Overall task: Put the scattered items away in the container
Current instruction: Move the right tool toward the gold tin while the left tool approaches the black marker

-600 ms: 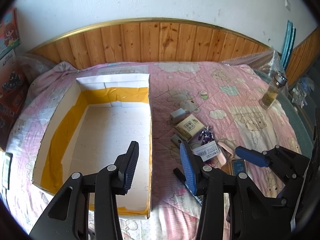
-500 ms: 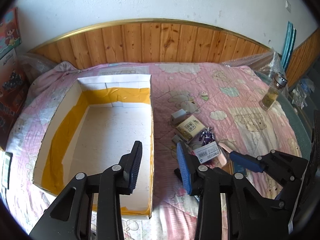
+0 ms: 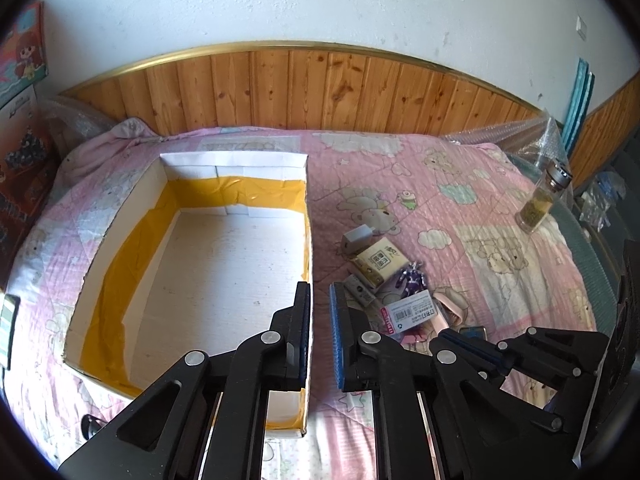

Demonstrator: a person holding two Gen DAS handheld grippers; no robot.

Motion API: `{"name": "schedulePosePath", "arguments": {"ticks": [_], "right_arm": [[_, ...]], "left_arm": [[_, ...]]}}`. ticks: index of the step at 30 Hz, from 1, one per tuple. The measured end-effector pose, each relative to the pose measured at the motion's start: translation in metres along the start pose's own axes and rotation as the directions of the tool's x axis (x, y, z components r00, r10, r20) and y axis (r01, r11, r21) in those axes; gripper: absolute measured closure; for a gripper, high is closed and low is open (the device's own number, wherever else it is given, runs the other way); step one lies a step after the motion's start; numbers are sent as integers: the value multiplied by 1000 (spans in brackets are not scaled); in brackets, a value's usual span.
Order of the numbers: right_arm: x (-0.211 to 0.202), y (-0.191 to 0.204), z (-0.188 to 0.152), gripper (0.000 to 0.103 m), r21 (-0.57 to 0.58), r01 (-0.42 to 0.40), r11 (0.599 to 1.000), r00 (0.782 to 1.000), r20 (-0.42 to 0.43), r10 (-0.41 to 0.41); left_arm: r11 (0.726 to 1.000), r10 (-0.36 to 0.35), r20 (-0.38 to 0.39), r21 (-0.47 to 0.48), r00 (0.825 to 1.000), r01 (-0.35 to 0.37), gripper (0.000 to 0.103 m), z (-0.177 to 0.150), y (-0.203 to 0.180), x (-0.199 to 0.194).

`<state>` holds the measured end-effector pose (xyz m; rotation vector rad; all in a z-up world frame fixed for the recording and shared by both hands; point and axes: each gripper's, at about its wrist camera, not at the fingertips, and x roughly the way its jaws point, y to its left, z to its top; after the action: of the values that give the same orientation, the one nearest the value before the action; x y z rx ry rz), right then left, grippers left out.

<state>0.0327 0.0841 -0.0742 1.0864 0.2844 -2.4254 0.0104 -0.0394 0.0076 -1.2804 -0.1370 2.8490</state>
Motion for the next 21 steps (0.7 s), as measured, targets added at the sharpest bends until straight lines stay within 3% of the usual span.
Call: {"name": "schedulePosePath", "arguments": {"ticks": [4,5,6,7,8,21], "right_arm": [[-2,-3,0,94,8,11,1000,1000,7,-11],[-2,-4,0,81,11,16,1000,1000,5,-16],[-2,-6,0,72,18,19,1000,1000,6,-19],[-3,-9,-1,52,28,26,999,1000,10,-26],[-4,-11,-1,39,38,33,999,999,13,-33],[-6,-54,-16,35,144,26,989,999,-27,-23]], "left_arm": [[1000,20,-6,13,1000,-20,92,-1,-2,1],[1000,24,-8,16,1000,-24,91,-2,-2,2],[1000,28,-11,15,1000,-28,84,-2,-2,2],[999,33,-13,14,999,-32,73,-2,-2,3],[999,35,-15,14,999,-35,70,-2,-3,3],[999,6,-60,43,998,-3,60,-12,-23,9]]}}
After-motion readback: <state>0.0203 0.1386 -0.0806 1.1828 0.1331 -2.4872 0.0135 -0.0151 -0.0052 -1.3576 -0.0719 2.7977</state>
